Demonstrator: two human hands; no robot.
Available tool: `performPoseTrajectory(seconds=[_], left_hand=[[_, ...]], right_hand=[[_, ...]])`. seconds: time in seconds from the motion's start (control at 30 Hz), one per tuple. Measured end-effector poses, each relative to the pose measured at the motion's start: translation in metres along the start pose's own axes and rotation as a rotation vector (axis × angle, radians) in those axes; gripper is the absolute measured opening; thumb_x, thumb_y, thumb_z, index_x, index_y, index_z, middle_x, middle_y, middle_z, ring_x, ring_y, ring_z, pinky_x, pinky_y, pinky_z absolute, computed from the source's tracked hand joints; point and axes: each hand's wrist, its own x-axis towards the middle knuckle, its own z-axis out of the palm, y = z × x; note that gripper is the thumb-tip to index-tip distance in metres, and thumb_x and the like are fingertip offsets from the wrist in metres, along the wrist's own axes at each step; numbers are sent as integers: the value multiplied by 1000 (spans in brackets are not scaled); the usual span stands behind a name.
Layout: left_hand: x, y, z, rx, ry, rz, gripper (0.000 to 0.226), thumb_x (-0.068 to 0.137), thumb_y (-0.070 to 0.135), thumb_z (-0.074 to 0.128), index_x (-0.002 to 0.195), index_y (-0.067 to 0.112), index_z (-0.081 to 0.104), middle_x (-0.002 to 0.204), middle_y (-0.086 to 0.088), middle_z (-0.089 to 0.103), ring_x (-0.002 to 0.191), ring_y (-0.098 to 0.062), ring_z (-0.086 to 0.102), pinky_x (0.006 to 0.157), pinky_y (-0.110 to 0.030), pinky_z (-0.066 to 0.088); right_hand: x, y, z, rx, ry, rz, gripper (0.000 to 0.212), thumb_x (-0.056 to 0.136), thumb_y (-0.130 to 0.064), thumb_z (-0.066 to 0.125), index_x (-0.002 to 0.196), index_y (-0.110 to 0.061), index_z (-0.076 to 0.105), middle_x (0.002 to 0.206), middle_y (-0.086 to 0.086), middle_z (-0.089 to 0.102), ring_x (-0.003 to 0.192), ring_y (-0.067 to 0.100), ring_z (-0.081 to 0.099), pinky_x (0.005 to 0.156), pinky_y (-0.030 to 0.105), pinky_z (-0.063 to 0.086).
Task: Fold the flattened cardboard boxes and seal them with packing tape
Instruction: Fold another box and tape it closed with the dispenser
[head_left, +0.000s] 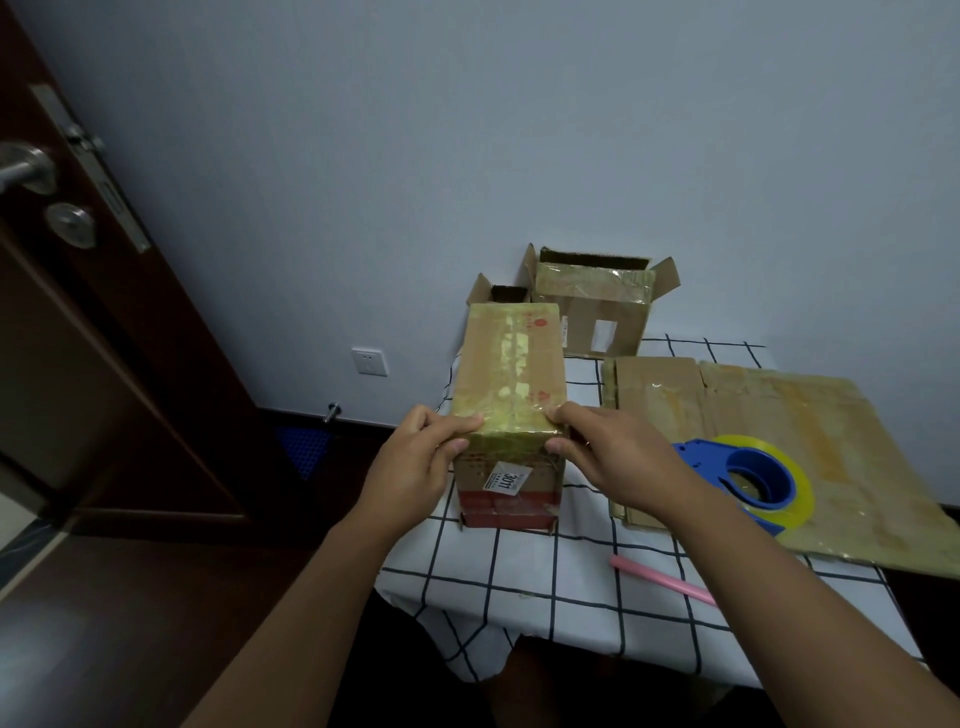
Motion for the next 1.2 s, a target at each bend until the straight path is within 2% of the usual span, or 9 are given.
performPoseTrajectory(seconds=[0.1,0.27,0.4,0.63,0.83,1.0,1.2], left_hand=[[1,1,3,7,15,-3,33,96,11,58,123,28,67,88,15,43,85,5,49,71,-9,39],[2,0,-3,-23,-63,-39,34,98,17,56,127,34,62,91,13,44,88,4,47,74,-9,38],[1,1,4,0,16,-23,33,97,12,57,123,29,66,89,13,44,88,3,49,72,-6,39],[1,2,-5,-51,-67,-30,36,97,17,58,124,40,59,92,12,44,90,8,48,76,-3,37],[-1,3,2,-26,2,-22,35,95,9,59,125,27,65,89,12,44,88,7,48,73,-3,37],[0,3,-3,-48,-64,-36,37,97,14,58,127,35,60,91,13,43,91,11,47,76,-1,36],[-3,2,6,-25,10,-18,35,97,11,57,126,28,65,90,15,43,89,2,49,73,-11,41]], right_hand=[[-1,-1,2,31,24,1,33,100,-37,52,125,-16,56,99,-1,66,78,17,52,63,30,35],[-2,3,-5,18,-60,3,37,102,-37,49,134,-20,52,108,-1,66,90,20,58,73,37,48],[-2,1,-2,12,-16,-12,33,102,-34,48,130,-19,54,105,0,66,87,22,59,71,37,48],[-3,2,-3,2,-38,3,37,100,-39,51,132,-20,52,109,-1,66,91,22,60,70,34,46],[-4,1,5,9,23,-7,33,101,-34,52,130,-19,54,109,0,67,89,22,61,65,30,37],[-3,0,-1,9,-30,34,37,102,-38,49,134,-22,51,116,-4,64,96,20,59,68,29,36],[-4,0,4,-17,-31,35,34,104,-34,44,134,-20,51,116,0,65,92,21,60,67,30,38]])
